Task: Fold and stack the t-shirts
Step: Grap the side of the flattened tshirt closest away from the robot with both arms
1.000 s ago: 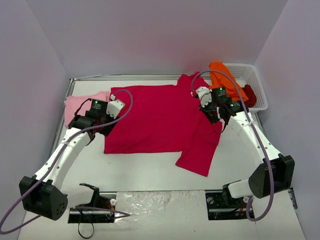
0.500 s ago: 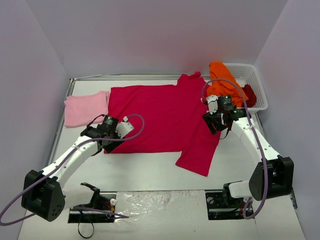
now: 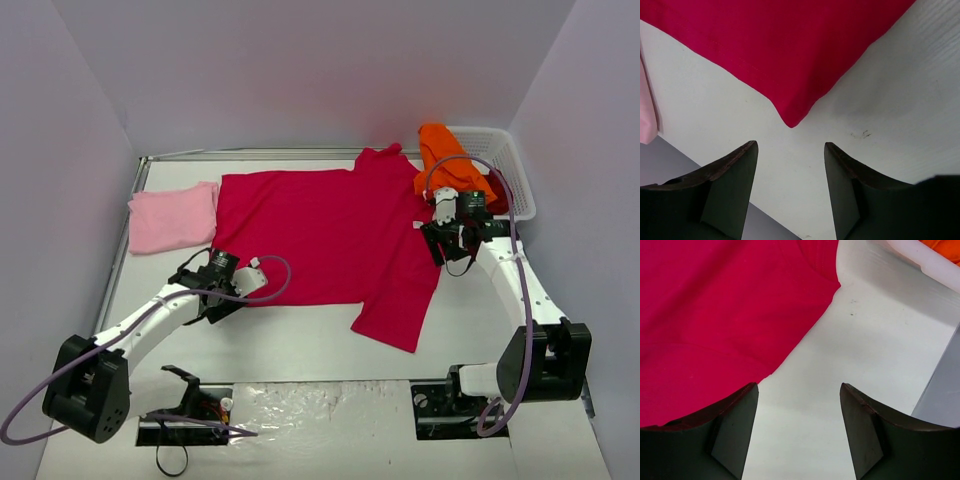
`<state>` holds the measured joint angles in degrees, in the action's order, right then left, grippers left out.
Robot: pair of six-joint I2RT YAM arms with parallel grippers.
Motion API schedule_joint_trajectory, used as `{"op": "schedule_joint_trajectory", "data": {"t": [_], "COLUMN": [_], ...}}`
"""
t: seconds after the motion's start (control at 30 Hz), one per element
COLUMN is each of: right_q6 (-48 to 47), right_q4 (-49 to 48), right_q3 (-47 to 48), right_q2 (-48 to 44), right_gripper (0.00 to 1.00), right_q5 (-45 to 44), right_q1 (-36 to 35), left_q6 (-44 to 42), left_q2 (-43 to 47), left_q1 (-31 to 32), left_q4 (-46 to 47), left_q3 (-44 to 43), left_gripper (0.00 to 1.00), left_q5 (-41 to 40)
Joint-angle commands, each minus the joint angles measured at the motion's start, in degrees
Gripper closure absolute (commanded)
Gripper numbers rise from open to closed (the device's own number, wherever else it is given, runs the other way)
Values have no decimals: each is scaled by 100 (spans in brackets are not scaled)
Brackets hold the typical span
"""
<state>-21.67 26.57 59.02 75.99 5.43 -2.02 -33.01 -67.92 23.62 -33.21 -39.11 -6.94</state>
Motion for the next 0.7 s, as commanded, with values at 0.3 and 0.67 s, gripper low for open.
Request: {"op": "schedule_joint_trajectory", "data": {"t": [0.3, 0.67], "right_q6": [84, 75], "right_q4": [-11, -2], "right_q3": [-31, -49], "right_q2": [-31, 30], "right_gripper": [38, 38], "right_q5": [485, 599], "right_q1": [176, 378], "left_q6": [-267, -197], "left_q2": [-274, -687], "left_q1": [38, 38], "left_q4": [561, 904], "left_q3": [281, 272], "left_gripper": [46, 51], "left_q5": [88, 79]}}
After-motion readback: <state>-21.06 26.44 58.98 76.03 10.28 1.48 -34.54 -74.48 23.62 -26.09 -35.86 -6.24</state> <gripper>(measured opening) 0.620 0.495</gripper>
